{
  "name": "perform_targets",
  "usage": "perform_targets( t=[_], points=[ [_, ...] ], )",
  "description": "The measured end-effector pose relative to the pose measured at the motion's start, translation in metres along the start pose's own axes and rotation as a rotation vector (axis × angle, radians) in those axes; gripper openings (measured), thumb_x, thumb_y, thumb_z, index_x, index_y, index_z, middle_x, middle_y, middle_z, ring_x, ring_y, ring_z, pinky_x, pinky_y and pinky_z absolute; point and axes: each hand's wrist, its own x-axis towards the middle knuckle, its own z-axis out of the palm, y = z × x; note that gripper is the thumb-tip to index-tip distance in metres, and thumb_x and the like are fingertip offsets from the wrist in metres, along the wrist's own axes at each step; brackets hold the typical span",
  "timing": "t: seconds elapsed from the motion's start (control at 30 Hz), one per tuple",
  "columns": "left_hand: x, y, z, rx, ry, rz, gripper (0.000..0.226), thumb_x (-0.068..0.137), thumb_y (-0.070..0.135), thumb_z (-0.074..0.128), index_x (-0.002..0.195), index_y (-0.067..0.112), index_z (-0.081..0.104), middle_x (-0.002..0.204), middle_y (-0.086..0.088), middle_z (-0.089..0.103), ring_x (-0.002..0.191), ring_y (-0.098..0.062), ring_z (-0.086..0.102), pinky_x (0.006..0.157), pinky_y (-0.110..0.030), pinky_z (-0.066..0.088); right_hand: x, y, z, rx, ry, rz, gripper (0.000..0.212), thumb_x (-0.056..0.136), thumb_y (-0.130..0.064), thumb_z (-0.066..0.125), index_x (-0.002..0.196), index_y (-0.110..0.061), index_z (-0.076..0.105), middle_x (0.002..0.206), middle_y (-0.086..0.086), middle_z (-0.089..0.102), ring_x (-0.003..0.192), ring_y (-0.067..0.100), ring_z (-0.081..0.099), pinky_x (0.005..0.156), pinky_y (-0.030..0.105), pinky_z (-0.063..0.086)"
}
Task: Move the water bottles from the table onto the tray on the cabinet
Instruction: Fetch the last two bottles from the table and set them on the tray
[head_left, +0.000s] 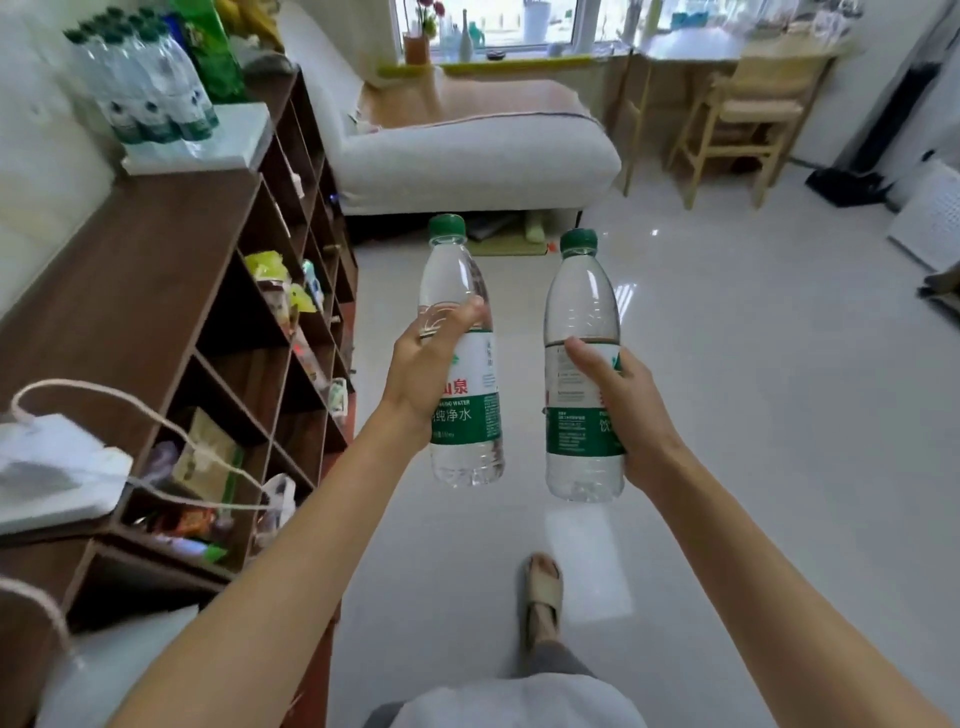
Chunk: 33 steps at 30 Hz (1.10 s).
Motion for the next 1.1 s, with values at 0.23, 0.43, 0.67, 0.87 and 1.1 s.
perform_targets(
  t=[0.23, 0.43, 0.67, 0.87, 1.1],
  points=[
    [0.182, 0.028, 0.029, -0.067, 0.158, -0.008, 0.037, 0.074, 0.046, 0.073, 0.095, 0.016, 0.064, 0.081, -0.012, 0.065, 0.073, -0.026, 0.063, 0.074, -0.04, 0.053, 0.203, -0.046, -0.005, -0.065, -0.085, 0.03, 0.032, 0.086, -0.038, 0.064, 0.109, -0.016, 0.06, 0.096, 0.013, 0.071, 0.083, 0.027, 0.07, 0.073, 0.041, 0.059],
    [0.312, 0.062, 0.026, -0.097, 0.281, 0.018, 0.018, 0.083, 0.037, 0.07, 0.087, 0.021, 0.065, 0.078, -0.008, 0.066, 0.072, -0.023, 0.064, 0.073, -0.037, 0.054, 0.359, -0.09, 0.021, -0.124, -0.18, 0.028, 0.034, 0.085, -0.041, 0.065, 0.111, -0.018, 0.059, 0.099, 0.013, 0.07, 0.088, 0.03, 0.069, 0.077, 0.044, 0.059],
    [0.466, 0.102, -0.023, -0.11, 0.458, 0.046, 0.02, 0.075, 0.04, 0.076, 0.078, 0.024, 0.065, 0.083, -0.008, 0.072, 0.082, -0.026, 0.069, 0.089, -0.046, 0.054, 0.525, -0.119, 0.099, -0.149, -0.312, -0.022, 0.026, 0.084, -0.037, 0.067, 0.105, -0.025, 0.061, 0.093, 0.004, 0.073, 0.083, 0.02, 0.071, 0.074, 0.038, 0.059],
    [0.586, 0.157, -0.08, -0.066, 0.498, 0.082, 0.039, 0.063, 0.052, 0.075, 0.089, 0.023, 0.071, 0.094, -0.011, 0.075, 0.092, -0.03, 0.071, 0.091, -0.047, 0.054, 0.65, -0.148, 0.179, -0.144, -0.343, -0.017, 0.029, 0.081, -0.038, 0.07, 0.105, -0.024, 0.061, 0.096, 0.007, 0.072, 0.087, 0.025, 0.071, 0.083, 0.047, 0.058],
    [0.699, 0.2, -0.148, -0.039, 0.587, 0.108, 0.028, 0.08, 0.044, 0.071, 0.093, 0.019, 0.067, 0.084, -0.005, 0.072, 0.08, -0.022, 0.07, 0.08, -0.039, 0.055, 0.782, -0.167, 0.264, -0.169, -0.459, -0.011, 0.036, 0.083, -0.04, 0.069, 0.112, -0.022, 0.059, 0.098, 0.008, 0.072, 0.086, 0.024, 0.071, 0.082, 0.045, 0.058]
  ],
)
